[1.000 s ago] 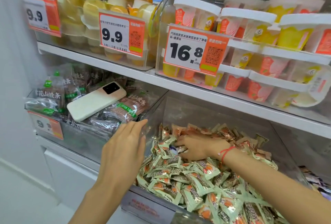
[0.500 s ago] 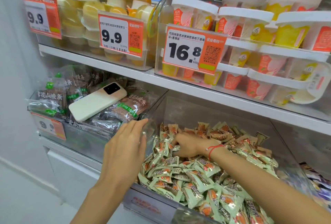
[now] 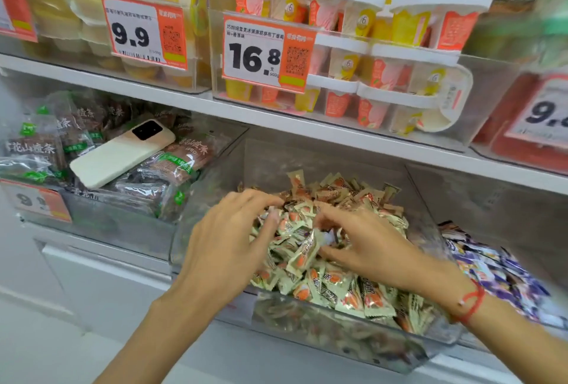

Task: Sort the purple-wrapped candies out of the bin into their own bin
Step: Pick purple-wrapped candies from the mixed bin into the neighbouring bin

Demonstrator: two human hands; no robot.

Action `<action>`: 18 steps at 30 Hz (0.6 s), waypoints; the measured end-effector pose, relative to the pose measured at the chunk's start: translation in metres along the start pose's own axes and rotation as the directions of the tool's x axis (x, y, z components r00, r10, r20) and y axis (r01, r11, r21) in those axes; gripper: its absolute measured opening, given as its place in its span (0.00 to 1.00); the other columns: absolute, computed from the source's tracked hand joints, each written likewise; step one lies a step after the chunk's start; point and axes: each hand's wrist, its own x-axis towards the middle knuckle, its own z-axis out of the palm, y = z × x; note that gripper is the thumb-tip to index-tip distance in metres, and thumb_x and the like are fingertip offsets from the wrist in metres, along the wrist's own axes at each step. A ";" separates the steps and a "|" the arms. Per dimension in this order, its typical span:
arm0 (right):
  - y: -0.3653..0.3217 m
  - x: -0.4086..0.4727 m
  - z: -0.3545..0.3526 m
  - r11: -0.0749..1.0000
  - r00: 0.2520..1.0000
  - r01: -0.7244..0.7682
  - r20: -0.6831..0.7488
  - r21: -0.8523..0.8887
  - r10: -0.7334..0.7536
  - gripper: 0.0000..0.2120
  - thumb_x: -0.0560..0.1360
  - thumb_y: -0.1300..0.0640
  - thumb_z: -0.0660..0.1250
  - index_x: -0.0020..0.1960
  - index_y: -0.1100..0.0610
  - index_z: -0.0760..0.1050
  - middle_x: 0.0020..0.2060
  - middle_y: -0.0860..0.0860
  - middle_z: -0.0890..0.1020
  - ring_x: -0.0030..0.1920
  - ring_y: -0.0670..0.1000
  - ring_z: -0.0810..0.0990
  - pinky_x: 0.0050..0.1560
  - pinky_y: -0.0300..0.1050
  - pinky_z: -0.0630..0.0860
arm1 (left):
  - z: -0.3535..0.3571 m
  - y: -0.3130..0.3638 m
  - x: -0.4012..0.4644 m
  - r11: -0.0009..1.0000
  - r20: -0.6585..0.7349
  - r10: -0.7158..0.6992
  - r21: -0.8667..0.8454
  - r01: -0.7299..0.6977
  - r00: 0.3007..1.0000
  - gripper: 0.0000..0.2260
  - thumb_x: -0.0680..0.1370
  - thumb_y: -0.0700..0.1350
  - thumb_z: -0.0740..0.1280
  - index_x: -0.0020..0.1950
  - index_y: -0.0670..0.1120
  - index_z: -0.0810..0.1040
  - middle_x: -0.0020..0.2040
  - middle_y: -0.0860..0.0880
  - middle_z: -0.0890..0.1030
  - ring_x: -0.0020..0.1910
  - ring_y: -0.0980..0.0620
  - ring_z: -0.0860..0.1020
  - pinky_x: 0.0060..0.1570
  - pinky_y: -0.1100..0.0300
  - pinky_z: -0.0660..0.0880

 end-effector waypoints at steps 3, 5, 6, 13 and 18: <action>0.009 -0.020 -0.001 0.997 0.992 -0.069 -0.103 0.027 0.071 0.17 0.73 0.57 0.71 0.59 0.45 0.76 0.52 0.44 0.83 0.47 0.45 0.82 0.55 0.45 0.76 | 0.019 0.004 0.000 0.985 0.323 -0.072 -0.123 0.118 0.944 0.14 0.79 0.60 0.56 0.61 0.61 0.76 0.58 0.64 0.77 0.52 0.65 0.75 0.51 0.61 0.73; 0.016 -0.031 -0.001 0.991 0.979 -0.130 -0.152 0.044 0.135 0.18 0.71 0.61 0.72 0.59 0.49 0.80 0.52 0.44 0.84 0.48 0.43 0.82 0.53 0.37 0.74 | 0.024 0.008 0.003 0.966 0.466 -0.033 -0.213 0.149 0.884 0.21 0.74 0.68 0.55 0.61 0.63 0.76 0.58 0.66 0.78 0.53 0.66 0.76 0.56 0.58 0.74; 0.019 -0.035 -0.001 0.987 0.973 -0.151 -0.170 0.047 0.157 0.18 0.70 0.62 0.73 0.58 0.49 0.81 0.51 0.44 0.84 0.46 0.43 0.82 0.49 0.35 0.74 | 0.026 0.013 0.005 0.955 0.492 -0.010 -0.253 0.153 0.871 0.23 0.72 0.72 0.56 0.60 0.63 0.76 0.55 0.67 0.78 0.52 0.67 0.76 0.55 0.57 0.75; 0.026 -0.054 -0.002 0.979 0.954 -0.190 -0.220 0.079 0.203 0.23 0.69 0.69 0.67 0.60 0.51 0.80 0.53 0.48 0.84 0.51 0.47 0.82 0.49 0.44 0.78 | 0.049 0.046 0.007 0.997 0.468 0.051 -0.082 -0.014 0.882 0.12 0.73 0.62 0.68 0.53 0.60 0.79 0.43 0.66 0.81 0.41 0.70 0.77 0.38 0.65 0.74; 0.029 -0.063 -0.012 0.974 0.946 -0.223 -0.246 -0.032 0.209 0.23 0.73 0.68 0.62 0.65 0.52 0.76 0.46 0.51 0.84 0.41 0.52 0.80 0.36 0.43 0.67 | 0.056 0.044 0.018 0.998 0.404 0.050 -0.043 -0.035 0.913 0.17 0.73 0.61 0.68 0.60 0.59 0.74 0.49 0.63 0.78 0.42 0.66 0.75 0.32 0.69 0.65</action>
